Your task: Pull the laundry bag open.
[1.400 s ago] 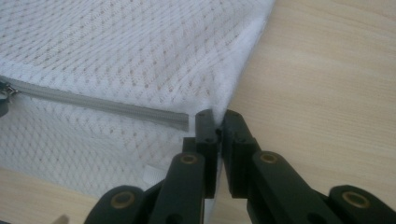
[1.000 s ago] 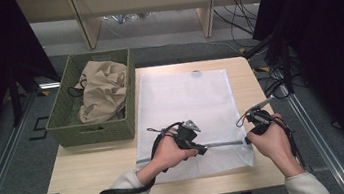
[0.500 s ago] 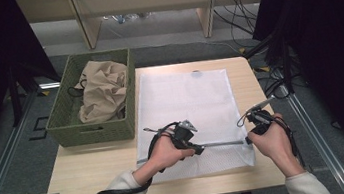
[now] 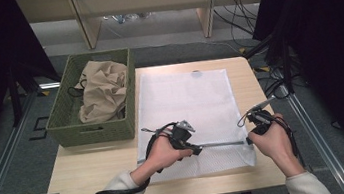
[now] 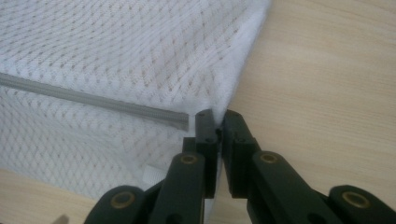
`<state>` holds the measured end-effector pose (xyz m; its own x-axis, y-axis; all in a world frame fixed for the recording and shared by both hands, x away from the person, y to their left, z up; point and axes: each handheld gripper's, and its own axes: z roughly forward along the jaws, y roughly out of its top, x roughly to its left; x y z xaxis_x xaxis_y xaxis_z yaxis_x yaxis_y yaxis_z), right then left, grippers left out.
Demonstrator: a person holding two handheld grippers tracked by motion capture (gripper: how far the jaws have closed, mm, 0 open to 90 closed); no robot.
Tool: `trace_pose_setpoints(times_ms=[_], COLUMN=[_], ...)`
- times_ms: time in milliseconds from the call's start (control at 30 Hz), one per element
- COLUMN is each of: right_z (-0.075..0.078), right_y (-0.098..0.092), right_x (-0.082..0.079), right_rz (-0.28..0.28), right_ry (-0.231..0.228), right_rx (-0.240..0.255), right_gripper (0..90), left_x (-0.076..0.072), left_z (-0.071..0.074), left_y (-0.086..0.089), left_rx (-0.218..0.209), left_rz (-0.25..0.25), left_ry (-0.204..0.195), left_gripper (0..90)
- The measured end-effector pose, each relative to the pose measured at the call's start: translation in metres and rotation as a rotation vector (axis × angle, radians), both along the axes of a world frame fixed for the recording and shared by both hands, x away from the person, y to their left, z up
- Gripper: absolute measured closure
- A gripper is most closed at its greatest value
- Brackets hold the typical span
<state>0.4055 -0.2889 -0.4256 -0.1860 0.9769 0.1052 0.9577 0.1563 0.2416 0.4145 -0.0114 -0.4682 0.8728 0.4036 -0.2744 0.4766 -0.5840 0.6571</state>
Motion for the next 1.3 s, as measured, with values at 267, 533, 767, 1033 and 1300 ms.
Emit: trace_pose_setpoints(times_ms=[267, 533, 767, 1033, 1300], right_z=[0.0, 0.0, 0.0, 0.0, 0.001], right_y=[0.001, 0.0, -0.001, -0.001, 0.0], right_x=[0.0, 0.0, 0.0, 0.0, -0.002], right_rz=[-0.003, -0.002, -0.007, -0.013, -0.05], right_ry=[0.0, -0.001, -0.002, 0.0, 0.008], right_rx=[0.002, 0.005, 0.007, 0.003, 0.008], right_gripper=[86.6, 86.6, 86.6, 86.6, 86.6], left_x=[0.0, 0.0, 0.0, 0.0, 0.001], left_z=[0.002, 0.001, 0.002, 0.002, 0.002], left_y=[0.003, 0.004, 0.007, 0.011, 0.014], left_rx=[0.002, 0.003, 0.004, 0.011, 0.014], left_rz=[-0.003, 0.001, -0.002, 0.001, 0.007], left_ry=[0.0, -0.002, -0.001, -0.002, 0.0], left_gripper=[86.7, 86.7, 86.7, 86.7, 86.8])
